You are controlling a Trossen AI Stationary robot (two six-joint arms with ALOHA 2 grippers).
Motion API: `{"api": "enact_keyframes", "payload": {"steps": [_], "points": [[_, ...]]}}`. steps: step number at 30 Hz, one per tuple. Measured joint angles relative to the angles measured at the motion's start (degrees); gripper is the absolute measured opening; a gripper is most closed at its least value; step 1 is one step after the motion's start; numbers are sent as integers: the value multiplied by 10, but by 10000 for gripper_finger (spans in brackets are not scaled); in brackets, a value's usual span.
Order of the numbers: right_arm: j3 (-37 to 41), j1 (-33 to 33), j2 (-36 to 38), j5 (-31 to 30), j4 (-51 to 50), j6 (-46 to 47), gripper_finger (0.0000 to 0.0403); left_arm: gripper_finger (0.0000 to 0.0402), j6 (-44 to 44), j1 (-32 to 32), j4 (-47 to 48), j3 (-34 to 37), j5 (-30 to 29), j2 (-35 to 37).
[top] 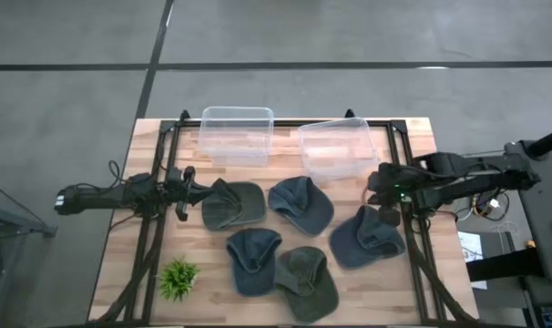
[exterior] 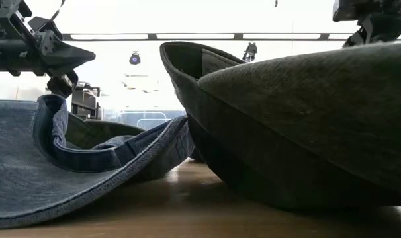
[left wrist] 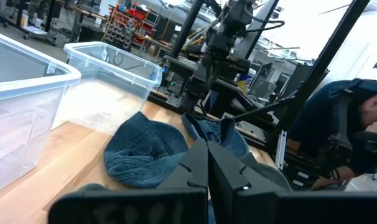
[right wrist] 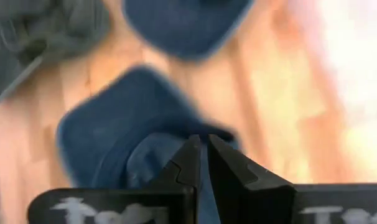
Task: Pick & Place hat
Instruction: Put the middle blue cap into the right transparent bin
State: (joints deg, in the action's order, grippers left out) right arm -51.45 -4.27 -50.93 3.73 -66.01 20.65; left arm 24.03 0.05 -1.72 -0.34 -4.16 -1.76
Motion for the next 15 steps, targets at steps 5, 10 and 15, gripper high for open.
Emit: {"api": "enact_keyframes", "payload": {"steps": [5,10,15], "points": [[-47,-3,-72,121,-12,51,27,0,0,0,1,0,0,0],[-97,-64,-108,166,-10,106,27,0,0,0,2,0,0,0],[-143,-179,-132,109,-11,181,27,0,0,0,2,0,0,0]]}}
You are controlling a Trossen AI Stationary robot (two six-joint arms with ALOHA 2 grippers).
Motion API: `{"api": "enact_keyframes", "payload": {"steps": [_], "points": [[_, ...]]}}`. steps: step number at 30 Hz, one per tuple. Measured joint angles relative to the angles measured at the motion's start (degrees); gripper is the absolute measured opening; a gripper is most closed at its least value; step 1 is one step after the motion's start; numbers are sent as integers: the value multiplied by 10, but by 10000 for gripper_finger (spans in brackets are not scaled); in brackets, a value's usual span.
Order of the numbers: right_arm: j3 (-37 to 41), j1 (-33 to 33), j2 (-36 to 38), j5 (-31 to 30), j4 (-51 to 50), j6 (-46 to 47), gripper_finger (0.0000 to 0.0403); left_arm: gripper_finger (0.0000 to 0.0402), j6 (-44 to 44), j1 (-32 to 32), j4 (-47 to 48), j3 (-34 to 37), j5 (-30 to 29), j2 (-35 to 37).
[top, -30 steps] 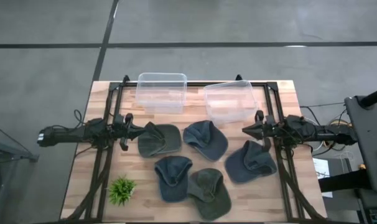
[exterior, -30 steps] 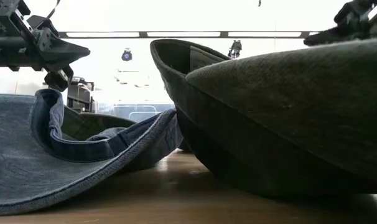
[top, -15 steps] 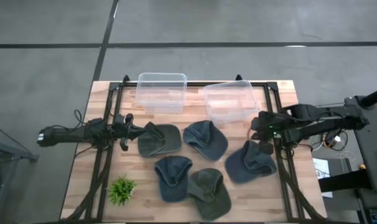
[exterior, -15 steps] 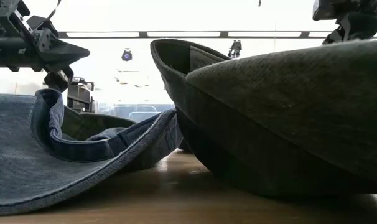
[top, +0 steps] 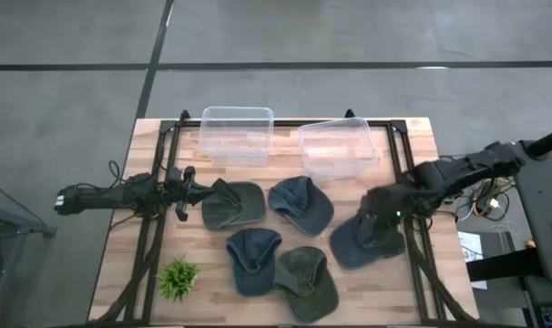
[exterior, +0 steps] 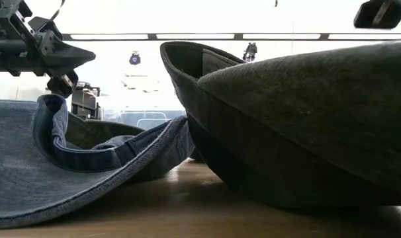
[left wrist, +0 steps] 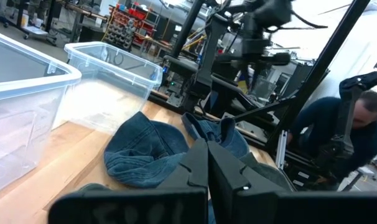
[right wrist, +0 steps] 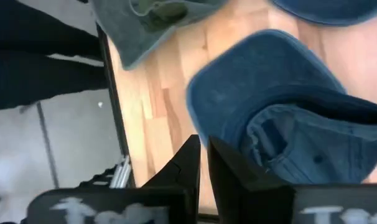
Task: Pick & Place hat
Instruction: Put the middle blue cap into the right transparent bin
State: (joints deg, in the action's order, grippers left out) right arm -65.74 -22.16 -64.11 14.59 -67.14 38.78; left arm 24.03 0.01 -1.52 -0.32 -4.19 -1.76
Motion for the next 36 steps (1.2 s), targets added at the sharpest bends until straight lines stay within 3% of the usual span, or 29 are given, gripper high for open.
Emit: {"api": "enact_keyframes", "payload": {"steps": [4,8,16,27,31,36], "points": [[-11,-98,-29,-58,0,74,27,0,0,0,0,0,0,0],[1,-161,-69,-71,-1,133,27,0,0,0,0,0,0,0],[12,-220,-103,-77,59,306,27,0,1,0,-1,0,-1,0],[13,-309,-92,-146,156,695,29,0,1,0,-2,0,-3,0],[13,-330,-95,-200,197,782,46,0,2,0,-2,0,-3,0],[18,-334,-104,-206,197,880,86,0,2,0,-2,0,-2,0]]}}
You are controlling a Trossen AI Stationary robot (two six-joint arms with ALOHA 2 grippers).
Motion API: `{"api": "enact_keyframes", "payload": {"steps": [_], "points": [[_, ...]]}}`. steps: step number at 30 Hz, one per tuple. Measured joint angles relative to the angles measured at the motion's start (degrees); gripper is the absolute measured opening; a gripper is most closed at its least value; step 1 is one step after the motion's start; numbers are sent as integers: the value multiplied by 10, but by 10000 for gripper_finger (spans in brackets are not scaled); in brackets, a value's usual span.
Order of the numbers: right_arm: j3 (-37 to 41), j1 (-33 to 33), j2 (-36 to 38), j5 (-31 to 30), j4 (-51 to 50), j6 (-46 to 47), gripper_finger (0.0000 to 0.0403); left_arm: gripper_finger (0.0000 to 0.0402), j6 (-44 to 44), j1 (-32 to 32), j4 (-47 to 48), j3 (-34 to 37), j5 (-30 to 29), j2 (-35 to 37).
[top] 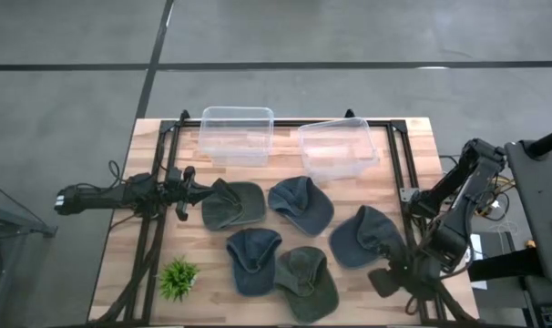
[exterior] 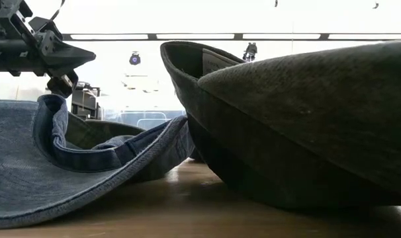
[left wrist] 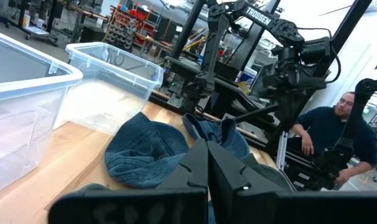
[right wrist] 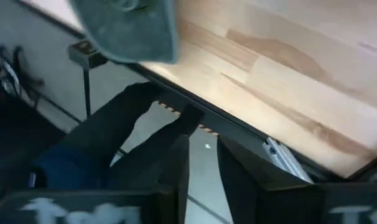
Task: Pick & Place hat
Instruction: Put the middle blue cap into the right transparent bin
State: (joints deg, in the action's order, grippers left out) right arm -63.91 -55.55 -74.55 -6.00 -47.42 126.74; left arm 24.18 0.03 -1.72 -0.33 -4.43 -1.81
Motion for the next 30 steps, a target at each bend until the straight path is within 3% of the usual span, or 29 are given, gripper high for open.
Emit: {"api": "enact_keyframes", "payload": {"steps": [6,8,14,25,30], "points": [[8,4,-27,-3,9,125,134,0,-7,0,0,0,0,-3],[4,24,-47,26,6,136,140,0,-8,0,0,0,0,-4],[0,83,-100,39,-4,123,133,0,-13,0,0,0,0,-4],[-69,88,-118,30,-80,123,123,0,-58,0,-2,0,0,-4],[-97,88,-118,29,-98,40,119,0,-71,0,-2,0,0,-4]]}}
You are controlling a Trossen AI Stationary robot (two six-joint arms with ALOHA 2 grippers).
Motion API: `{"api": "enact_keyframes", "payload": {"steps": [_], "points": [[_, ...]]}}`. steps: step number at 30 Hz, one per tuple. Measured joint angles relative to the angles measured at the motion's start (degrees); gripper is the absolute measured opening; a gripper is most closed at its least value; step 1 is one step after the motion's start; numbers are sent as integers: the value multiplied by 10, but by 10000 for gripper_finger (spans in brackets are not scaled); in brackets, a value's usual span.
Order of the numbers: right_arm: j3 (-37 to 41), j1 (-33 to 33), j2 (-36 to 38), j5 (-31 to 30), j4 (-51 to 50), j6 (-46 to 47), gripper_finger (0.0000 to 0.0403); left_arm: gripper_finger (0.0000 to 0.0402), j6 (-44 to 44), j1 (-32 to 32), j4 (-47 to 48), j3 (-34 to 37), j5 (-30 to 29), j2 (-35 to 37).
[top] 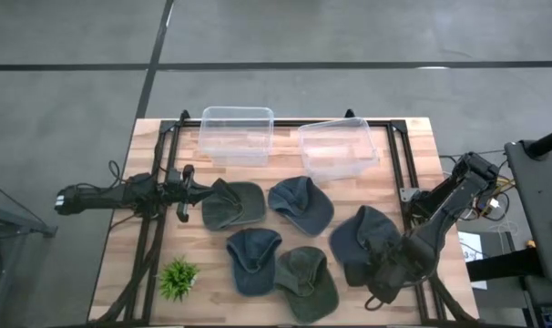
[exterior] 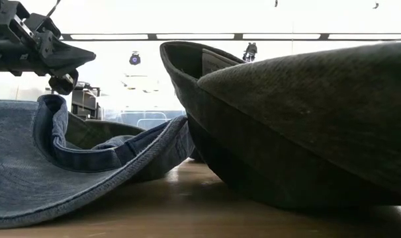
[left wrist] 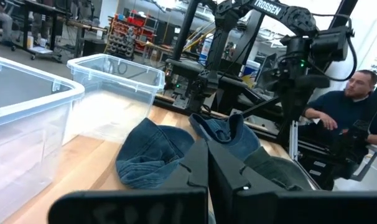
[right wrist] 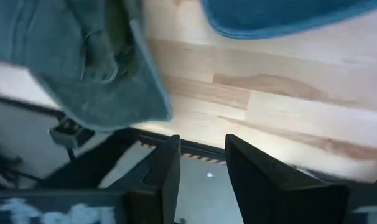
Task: Pick & Place hat
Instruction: Put the middle blue cap into the right transparent bin
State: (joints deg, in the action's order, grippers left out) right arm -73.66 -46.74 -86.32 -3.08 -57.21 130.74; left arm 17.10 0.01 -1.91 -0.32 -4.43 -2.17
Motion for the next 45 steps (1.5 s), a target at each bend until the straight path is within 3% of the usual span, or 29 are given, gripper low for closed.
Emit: {"api": "enact_keyframes", "payload": {"steps": [6,12,25,28,32,39,45], "points": [[-9,2,0,-4,8,-51,116,0,-1,0,0,0,0,0],[-8,3,0,-10,11,24,117,0,0,0,-1,0,0,0],[-8,6,0,-46,42,-47,129,0,-8,0,-1,0,0,0],[-8,6,0,-46,40,-31,130,0,-8,0,-1,0,0,0],[-8,4,-1,-44,14,101,125,0,-5,0,-1,0,0,0],[-7,17,-19,-9,-10,104,118,0,-5,0,-1,0,0,0],[-7,20,-19,21,-92,103,124,0,-5,0,0,0,0,0]]}}
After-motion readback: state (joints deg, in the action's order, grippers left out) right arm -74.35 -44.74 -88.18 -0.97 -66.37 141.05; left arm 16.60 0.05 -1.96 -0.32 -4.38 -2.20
